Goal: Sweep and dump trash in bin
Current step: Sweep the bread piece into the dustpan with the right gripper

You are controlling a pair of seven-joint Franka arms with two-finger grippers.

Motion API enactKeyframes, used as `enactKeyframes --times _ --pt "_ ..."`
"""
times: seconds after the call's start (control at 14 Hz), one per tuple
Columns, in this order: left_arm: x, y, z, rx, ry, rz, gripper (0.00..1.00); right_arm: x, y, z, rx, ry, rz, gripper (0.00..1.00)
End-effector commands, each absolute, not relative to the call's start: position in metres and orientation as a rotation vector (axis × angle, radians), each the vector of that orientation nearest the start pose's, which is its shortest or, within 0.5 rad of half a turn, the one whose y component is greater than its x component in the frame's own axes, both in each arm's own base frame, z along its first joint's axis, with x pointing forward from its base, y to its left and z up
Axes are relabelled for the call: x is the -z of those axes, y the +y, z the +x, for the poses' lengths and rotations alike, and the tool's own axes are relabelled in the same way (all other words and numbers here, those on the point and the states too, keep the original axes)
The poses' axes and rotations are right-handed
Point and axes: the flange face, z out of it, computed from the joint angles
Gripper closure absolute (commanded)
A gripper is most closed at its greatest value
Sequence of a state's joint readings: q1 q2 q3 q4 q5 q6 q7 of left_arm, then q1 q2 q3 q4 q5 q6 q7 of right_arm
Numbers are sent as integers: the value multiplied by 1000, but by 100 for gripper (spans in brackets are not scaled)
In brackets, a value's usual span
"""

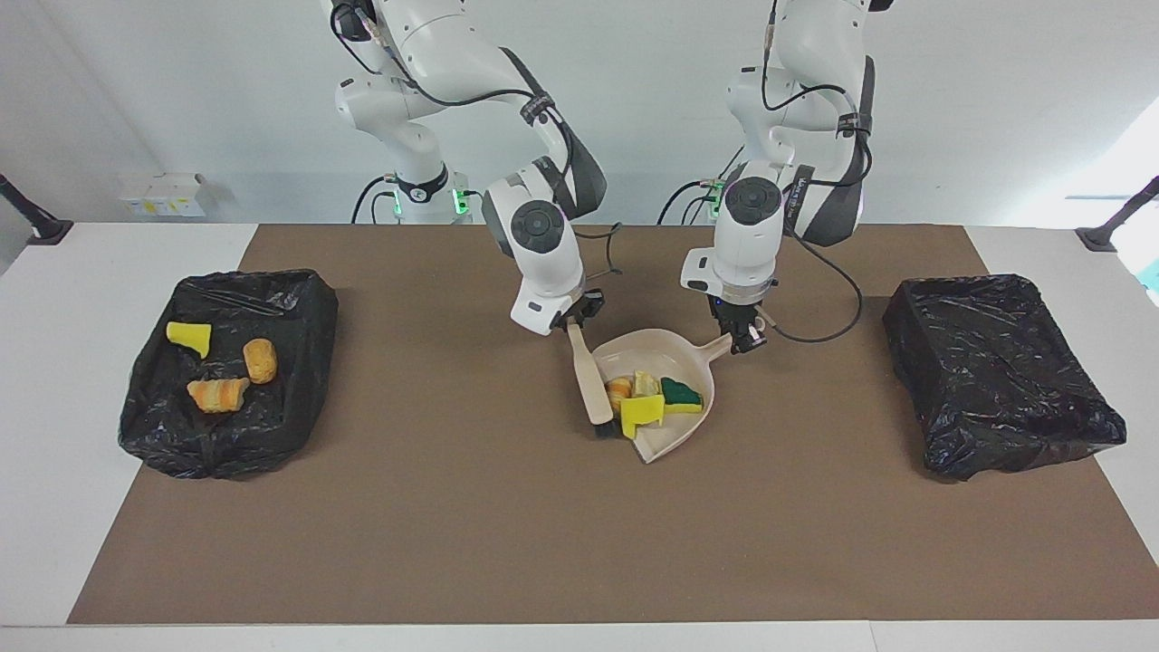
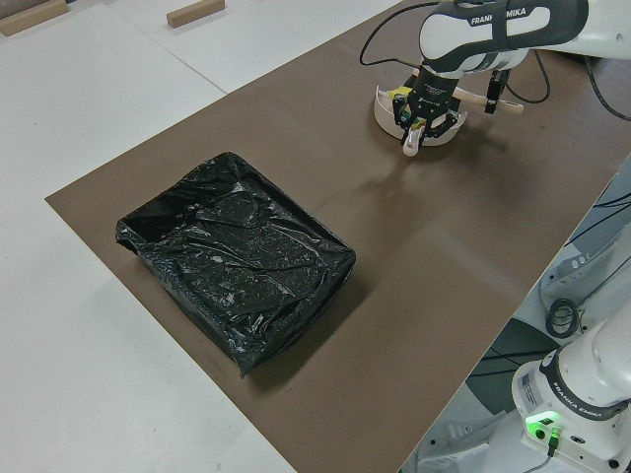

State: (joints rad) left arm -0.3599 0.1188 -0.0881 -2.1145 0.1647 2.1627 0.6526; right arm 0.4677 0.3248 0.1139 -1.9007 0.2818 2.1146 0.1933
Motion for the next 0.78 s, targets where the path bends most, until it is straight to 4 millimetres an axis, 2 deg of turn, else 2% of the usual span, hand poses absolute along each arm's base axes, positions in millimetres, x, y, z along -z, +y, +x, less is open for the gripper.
enactKeyframes --times 0.0,0.14,0.21,0.36,0.5,0.71 --pt "-354 -229 494 -95 1644 -2586 100 -330 352 502 -295 -308 -2817 100" --pt "-354 -226 496 -83 1604 -2631 100 -337 354 496 -313 -313 -2820 100" --pt "-354 -226 497 -80 1586 -2641 100 -349 350 492 -331 -320 -2821 100" --pt "-355 -226 499 -59 1560 -2677 100 -375 332 482 -433 -320 -2840 100" --pt "-354 -221 501 -55 1514 -2754 100 -390 306 485 -463 -313 -2870 100" --pt "-356 -221 506 -40 1452 -2798 100 -410 295 483 -467 -303 -2885 100"
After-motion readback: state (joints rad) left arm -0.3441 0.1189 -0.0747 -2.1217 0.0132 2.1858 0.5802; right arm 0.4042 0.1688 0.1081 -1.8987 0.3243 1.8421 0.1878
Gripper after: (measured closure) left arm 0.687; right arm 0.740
